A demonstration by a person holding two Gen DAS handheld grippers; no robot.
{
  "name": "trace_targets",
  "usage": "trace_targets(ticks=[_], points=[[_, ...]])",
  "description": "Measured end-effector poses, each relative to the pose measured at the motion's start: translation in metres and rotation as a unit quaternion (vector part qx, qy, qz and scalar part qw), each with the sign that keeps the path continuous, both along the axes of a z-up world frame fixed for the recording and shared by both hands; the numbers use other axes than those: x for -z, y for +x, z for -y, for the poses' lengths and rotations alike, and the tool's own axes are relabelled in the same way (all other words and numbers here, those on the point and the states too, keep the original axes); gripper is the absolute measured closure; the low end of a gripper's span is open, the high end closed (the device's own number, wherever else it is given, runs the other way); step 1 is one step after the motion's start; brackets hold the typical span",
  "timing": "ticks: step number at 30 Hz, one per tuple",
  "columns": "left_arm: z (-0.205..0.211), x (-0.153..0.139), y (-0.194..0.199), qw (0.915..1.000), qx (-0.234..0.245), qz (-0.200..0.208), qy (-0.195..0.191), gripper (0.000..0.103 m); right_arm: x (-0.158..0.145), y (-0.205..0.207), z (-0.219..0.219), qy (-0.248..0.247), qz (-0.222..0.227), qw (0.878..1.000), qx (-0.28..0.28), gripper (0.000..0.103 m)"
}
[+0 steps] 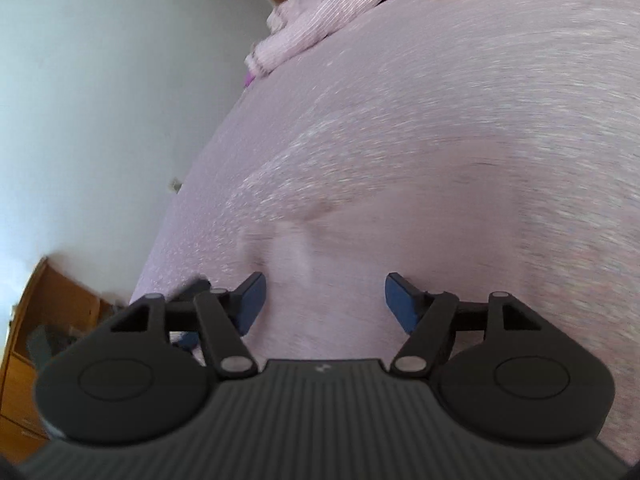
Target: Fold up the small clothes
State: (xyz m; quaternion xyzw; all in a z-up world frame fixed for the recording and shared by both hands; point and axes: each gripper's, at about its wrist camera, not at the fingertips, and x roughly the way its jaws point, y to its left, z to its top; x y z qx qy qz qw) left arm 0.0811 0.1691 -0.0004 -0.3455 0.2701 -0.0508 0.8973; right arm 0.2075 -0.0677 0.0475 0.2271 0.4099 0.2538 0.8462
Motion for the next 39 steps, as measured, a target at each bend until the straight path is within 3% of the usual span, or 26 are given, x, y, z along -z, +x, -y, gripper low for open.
trace_targets(ticks=[2,4,6,7,13,14,15,16,17,18,21,26,29,32,35,38,39], points=[[0.01,-0.002,0.015,0.9998,0.003,-0.004,0.021,0.014,0.006,-0.012,0.02,0.026,0.014,1.0,0.007,0.037],[0.018,-0.001,0.028,0.9987,-0.008,-0.013,0.048,0.026,0.011,-0.024,0.036,0.053,0.035,0.998,0.015,0.037],[0.024,0.002,0.034,0.996,-0.018,-0.025,0.084,0.088,0.014,-0.037,0.047,0.065,0.057,0.996,0.022,0.037],[0.024,0.003,0.035,0.9951,-0.016,-0.031,0.093,0.09,0.015,-0.046,0.052,0.063,0.071,0.995,0.025,0.037],[0.011,-0.007,0.012,0.9954,-0.033,-0.045,0.078,0.086,0.026,-0.098,0.073,-0.027,0.149,0.987,0.046,0.034],[0.013,-0.011,0.002,0.9949,-0.021,-0.052,0.083,0.076,0.031,-0.105,0.075,-0.044,0.159,0.985,0.047,0.034],[0.016,-0.016,-0.008,0.9947,-0.013,-0.056,0.086,0.057,0.036,-0.112,0.076,-0.06,0.166,0.983,0.051,0.034],[0.021,-0.021,-0.02,0.9947,-0.006,-0.052,0.088,0.047,0.042,-0.118,0.078,-0.067,0.17,0.981,0.059,0.033],[0.028,-0.025,-0.033,0.9951,0.003,-0.041,0.09,0.029,0.047,-0.122,0.081,-0.063,0.169,0.981,0.068,0.033],[0.035,-0.027,-0.045,0.9949,0.011,-0.031,0.095,0.022,0.052,-0.125,0.085,-0.053,0.166,0.982,0.073,0.033],[0.057,-0.026,-0.069,0.9929,0.03,-0.031,0.111,0.021,0.06,-0.127,0.086,-0.038,0.159,0.983,0.085,0.033],[0.074,-0.01,-0.084,0.9918,0.023,-0.04,0.119,0.024,0.055,-0.137,0.079,-0.064,0.183,0.978,0.08,0.033],[0.08,-0.011,-0.09,0.9917,0.022,-0.022,0.124,0.054,0.058,-0.142,0.077,-0.097,0.194,0.973,0.082,0.033],[0.082,-0.009,-0.088,0.9902,0.038,-0.035,0.13,0.055,0.063,-0.145,0.072,-0.131,0.193,0.968,0.087,0.033],[0.077,-0.002,-0.081,0.9898,0.015,-0.055,0.131,0.054,0.065,-0.148,0.065,-0.154,0.209,0.963,0.074,0.033],[0.073,0.005,-0.076,0.991,0.02,-0.05,0.122,0.054,0.065,-0.148,0.055,-0.171,0.225,0.957,0.059,0.034],[0.072,0.007,-0.074,0.9909,0.023,-0.048,0.124,0.064,0.065,-0.147,0.051,-0.181,0.229,0.955,0.057,0.034]])
